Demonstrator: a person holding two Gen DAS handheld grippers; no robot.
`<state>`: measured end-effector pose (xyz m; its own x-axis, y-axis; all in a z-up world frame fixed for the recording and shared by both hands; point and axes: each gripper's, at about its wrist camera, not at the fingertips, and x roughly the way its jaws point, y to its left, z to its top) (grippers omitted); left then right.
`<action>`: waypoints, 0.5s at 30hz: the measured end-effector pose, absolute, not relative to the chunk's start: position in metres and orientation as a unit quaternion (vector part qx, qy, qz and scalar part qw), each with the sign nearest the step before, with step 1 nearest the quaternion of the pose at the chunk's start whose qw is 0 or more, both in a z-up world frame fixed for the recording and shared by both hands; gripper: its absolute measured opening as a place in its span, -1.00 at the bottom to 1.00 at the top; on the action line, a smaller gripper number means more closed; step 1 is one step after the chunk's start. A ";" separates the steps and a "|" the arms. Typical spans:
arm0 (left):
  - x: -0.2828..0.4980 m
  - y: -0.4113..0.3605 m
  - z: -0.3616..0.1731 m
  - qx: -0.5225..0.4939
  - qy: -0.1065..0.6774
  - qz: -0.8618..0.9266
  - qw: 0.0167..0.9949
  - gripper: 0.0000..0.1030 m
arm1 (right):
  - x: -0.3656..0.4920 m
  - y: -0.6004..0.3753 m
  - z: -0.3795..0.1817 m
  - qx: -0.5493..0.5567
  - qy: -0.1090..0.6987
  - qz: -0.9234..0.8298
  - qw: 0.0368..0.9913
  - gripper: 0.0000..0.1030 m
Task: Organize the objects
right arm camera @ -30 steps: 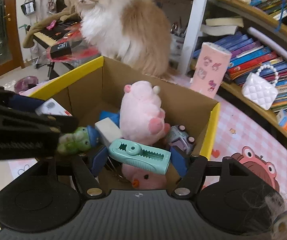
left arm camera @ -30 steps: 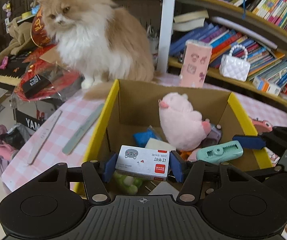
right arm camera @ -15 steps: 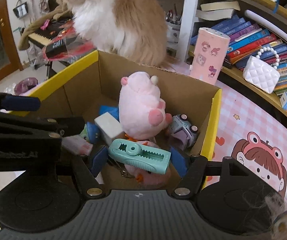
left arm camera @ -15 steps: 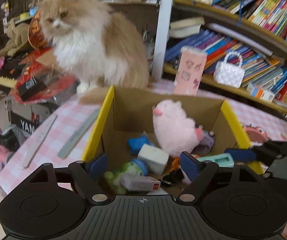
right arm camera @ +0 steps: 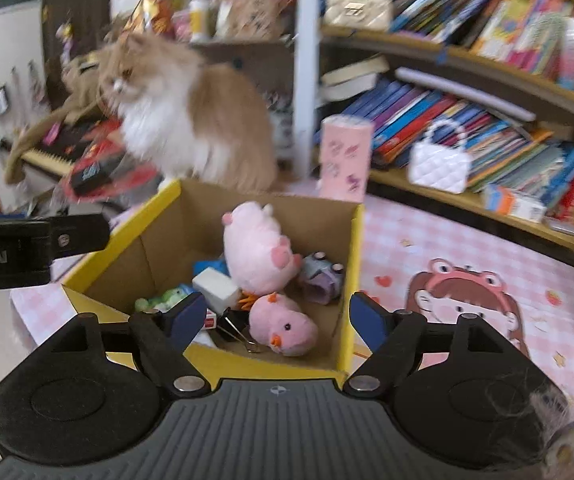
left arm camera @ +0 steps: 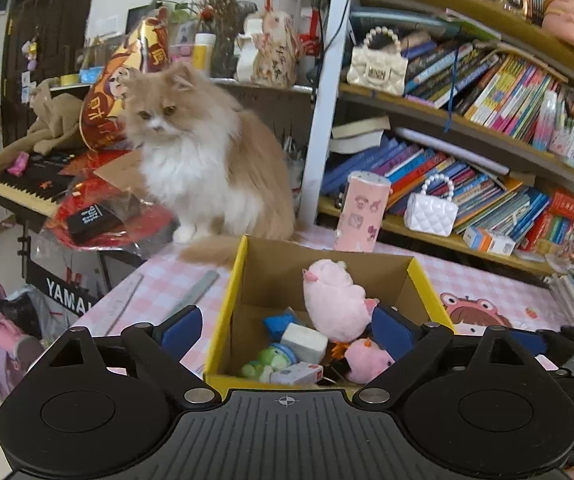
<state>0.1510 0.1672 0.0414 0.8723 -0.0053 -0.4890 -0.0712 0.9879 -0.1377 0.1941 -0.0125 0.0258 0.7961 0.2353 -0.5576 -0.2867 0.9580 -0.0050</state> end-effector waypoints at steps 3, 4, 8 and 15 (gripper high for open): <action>0.133 0.171 0.041 -0.079 0.255 0.010 0.964 0.83 | 0.174 -0.015 0.029 -0.038 0.280 0.115 0.952 0.50; 0.126 0.172 0.040 -0.078 0.256 0.009 0.964 0.83 | 0.167 -0.015 0.029 -0.036 0.280 0.110 0.953 0.50; 0.101 0.173 0.036 -0.075 0.262 0.002 0.962 0.83 | 0.136 -0.013 0.029 -0.032 0.278 0.098 0.955 0.50; 0.072 0.163 0.020 -0.059 0.289 -0.024 0.955 0.83 | 0.082 -0.019 0.021 -0.015 0.284 0.046 0.958 0.50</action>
